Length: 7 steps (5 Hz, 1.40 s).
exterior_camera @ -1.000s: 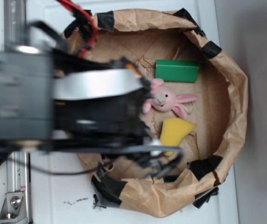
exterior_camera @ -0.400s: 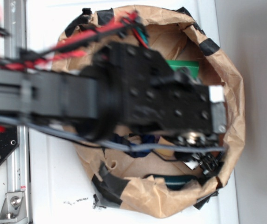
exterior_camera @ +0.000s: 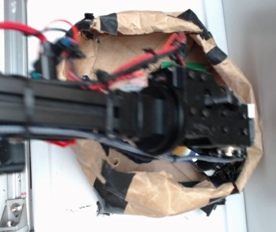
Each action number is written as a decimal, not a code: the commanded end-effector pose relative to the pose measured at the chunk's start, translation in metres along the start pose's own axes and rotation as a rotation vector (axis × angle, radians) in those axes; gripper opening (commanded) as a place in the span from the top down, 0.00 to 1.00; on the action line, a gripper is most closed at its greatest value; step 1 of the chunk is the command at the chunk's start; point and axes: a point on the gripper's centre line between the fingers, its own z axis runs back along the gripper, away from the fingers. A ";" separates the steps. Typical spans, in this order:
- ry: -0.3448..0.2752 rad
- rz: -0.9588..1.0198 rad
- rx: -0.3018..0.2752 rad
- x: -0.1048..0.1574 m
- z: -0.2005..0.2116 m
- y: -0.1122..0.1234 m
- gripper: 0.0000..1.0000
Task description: Grab the green sponge.
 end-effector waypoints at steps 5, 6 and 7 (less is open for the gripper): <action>-0.231 -0.609 -0.145 -0.022 0.198 0.066 1.00; -0.255 -0.638 -0.041 -0.017 0.189 0.069 1.00; -0.250 -0.640 0.014 -0.007 0.173 0.082 1.00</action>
